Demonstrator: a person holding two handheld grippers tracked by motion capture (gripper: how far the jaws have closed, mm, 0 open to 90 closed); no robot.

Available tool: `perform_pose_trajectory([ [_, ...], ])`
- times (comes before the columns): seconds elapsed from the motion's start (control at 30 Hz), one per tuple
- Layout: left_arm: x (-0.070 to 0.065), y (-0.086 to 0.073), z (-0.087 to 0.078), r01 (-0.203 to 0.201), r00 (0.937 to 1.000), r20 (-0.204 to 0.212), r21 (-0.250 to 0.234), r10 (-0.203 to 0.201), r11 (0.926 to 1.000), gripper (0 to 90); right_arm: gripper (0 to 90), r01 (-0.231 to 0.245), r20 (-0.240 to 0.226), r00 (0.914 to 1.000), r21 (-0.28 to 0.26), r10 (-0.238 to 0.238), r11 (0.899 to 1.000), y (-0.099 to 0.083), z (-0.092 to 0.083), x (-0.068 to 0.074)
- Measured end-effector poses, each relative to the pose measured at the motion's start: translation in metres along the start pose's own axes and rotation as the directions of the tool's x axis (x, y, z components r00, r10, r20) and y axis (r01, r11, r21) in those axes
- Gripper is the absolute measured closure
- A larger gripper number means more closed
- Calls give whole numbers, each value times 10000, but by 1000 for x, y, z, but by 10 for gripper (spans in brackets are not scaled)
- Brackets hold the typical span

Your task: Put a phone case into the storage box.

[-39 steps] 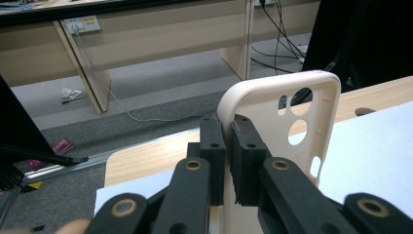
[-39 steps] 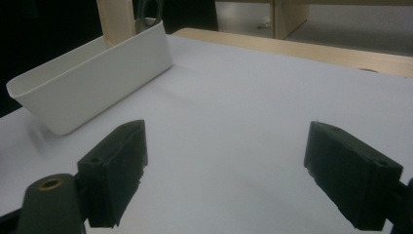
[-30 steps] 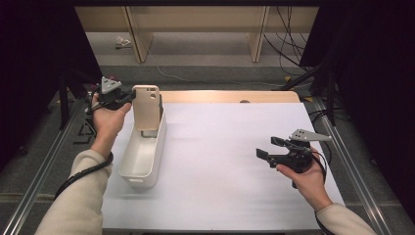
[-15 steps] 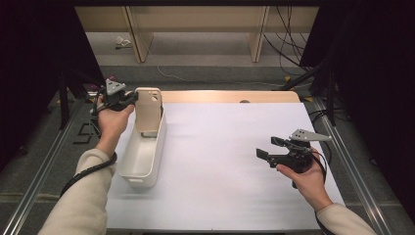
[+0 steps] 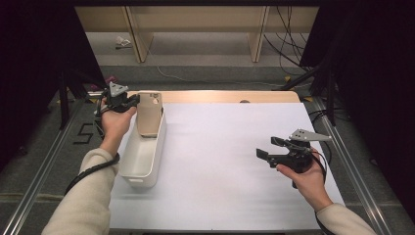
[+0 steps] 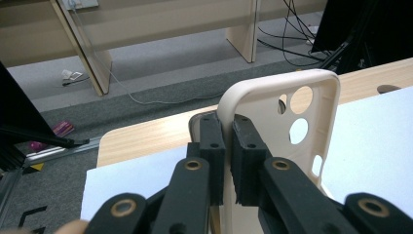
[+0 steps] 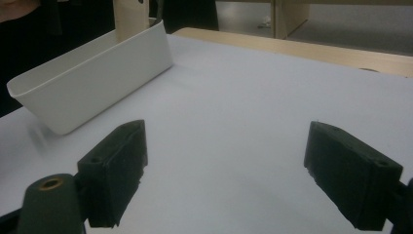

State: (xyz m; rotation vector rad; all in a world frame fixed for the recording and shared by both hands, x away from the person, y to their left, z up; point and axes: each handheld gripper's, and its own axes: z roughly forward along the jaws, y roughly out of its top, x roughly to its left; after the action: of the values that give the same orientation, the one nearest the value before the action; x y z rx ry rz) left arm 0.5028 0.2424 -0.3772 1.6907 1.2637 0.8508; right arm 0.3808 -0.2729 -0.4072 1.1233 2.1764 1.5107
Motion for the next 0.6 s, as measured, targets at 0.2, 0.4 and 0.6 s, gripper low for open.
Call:
perform_pose_trajectory([
  [0.2,1,-3,3,81,9999,-62,59,-81,9999,844,169,2,5,10000,1,-2,10000,0,0,0],
  [0.4,0,-8,9,21,9999,-143,229,-17,9997,840,169,-4,-9,10000,18,4,10000,0,0,0],
  [0.6,2,-13,14,-57,9991,-418,409,74,9991,826,169,-6,-12,10000,33,6,10000,0,0,0],
])
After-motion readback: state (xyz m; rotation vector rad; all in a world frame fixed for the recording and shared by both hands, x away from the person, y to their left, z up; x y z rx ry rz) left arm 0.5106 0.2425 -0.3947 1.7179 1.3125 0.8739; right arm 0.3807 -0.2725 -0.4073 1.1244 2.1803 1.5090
